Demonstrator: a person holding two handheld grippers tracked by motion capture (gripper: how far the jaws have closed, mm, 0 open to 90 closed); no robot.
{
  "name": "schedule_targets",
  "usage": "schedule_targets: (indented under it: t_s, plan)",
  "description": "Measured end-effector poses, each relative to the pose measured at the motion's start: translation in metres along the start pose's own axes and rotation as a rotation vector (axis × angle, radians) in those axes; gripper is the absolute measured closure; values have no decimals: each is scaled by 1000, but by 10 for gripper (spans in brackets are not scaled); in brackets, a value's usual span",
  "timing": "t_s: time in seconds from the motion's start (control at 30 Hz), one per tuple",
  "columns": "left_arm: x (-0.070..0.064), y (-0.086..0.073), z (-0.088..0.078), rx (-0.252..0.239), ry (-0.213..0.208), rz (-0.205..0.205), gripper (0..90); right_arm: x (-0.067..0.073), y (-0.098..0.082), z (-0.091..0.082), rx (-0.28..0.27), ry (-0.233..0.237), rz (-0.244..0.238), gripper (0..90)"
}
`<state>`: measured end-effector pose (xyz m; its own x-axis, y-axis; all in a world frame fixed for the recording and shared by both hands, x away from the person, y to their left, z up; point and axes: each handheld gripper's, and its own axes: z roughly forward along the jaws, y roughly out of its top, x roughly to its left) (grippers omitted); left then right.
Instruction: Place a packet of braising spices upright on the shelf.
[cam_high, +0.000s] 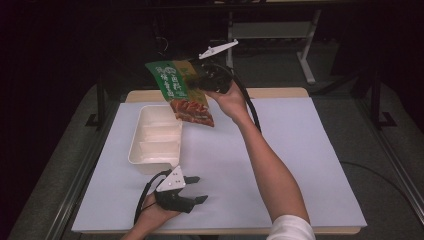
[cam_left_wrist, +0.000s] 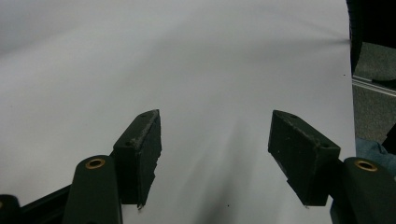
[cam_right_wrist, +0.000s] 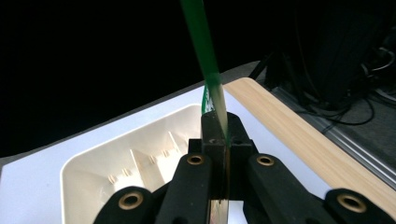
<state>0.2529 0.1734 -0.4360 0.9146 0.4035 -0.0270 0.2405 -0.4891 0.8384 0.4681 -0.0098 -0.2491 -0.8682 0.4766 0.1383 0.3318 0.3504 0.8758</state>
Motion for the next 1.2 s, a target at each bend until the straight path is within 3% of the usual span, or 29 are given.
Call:
schedule_targets:
  t_s: [0.23,0.83,1.2]
  plan:
    - [-2,0,2,5,-8,5,340,1,8,19,-6,19,-18,899]
    - [-1,0,1,7,-8,12,336,-4,17,78,-11,88,-7,898]
    - [0,-1,-1,-4,-7,10,335,-7,11,109,1,82,16,898]
